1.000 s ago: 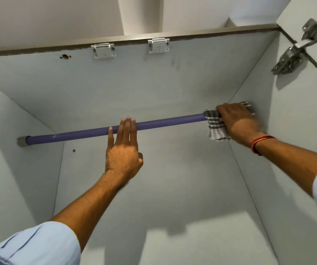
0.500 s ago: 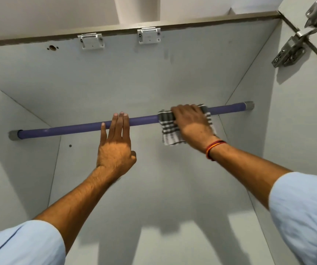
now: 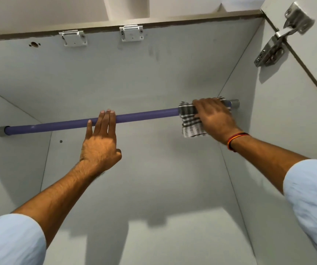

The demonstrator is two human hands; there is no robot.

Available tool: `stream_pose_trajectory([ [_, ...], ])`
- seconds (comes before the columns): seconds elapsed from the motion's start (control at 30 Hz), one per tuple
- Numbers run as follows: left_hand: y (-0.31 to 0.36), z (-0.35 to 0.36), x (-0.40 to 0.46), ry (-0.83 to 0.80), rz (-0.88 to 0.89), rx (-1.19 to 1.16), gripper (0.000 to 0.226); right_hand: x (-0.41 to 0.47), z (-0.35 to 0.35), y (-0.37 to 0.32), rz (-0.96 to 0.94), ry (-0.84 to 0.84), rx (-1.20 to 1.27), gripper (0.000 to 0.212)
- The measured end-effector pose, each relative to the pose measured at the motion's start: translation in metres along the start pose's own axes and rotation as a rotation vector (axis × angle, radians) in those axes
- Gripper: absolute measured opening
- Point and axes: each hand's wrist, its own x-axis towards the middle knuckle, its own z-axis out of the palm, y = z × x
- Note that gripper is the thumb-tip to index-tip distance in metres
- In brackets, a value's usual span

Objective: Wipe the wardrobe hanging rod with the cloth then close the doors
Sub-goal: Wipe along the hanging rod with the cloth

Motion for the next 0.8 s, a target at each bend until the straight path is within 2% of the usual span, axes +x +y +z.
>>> stream_pose_trajectory([
  [0.13, 0.001, -0.008, 0.001, -0.081, -0.013, 0.001, 0.114, -0.007, -0.025, 0.031, 0.112, -0.163, -0.119, 0.038],
  [0.33, 0.004, -0.027, 0.001, -0.205, -0.038, 0.003, 0.109, 0.004, -0.067, 0.015, 0.169, -0.411, -0.269, 0.011],
  [0.43, 0.006, -0.045, 0.000, -0.259, -0.040, 0.001, 0.104, -0.007, -0.089, 0.005, 0.137, -0.445, -0.285, 0.012],
  [0.47, 0.007, -0.051, -0.002, -0.240, -0.031, -0.017, 0.103, -0.012, -0.097, 0.001, 0.126, -0.445, -0.290, 0.016],
  [0.53, 0.015, -0.064, -0.008, -0.105, 0.015, -0.103, 0.097, -0.021, -0.115, -0.006, 0.124, -0.448, -0.294, 0.025],
  [0.6, 0.033, -0.077, -0.014, 0.035, 0.082, -0.327, 0.081, -0.028, -0.136, -0.013, 0.122, -0.454, -0.274, 0.026],
  [0.63, 0.045, -0.084, -0.018, 0.046, 0.115, -0.468, 0.070, -0.031, -0.147, -0.018, 0.120, -0.452, -0.259, 0.024],
  [0.7, 0.074, -0.103, -0.031, -0.056, 0.163, -0.823, 0.054, -0.033, -0.171, -0.029, 0.130, -0.445, -0.232, 0.021],
  [0.8, 0.116, -0.131, -0.061, -0.200, 0.224, -1.273, 0.045, -0.047, -0.207, -0.048, 0.140, -0.458, -0.167, 0.022],
])
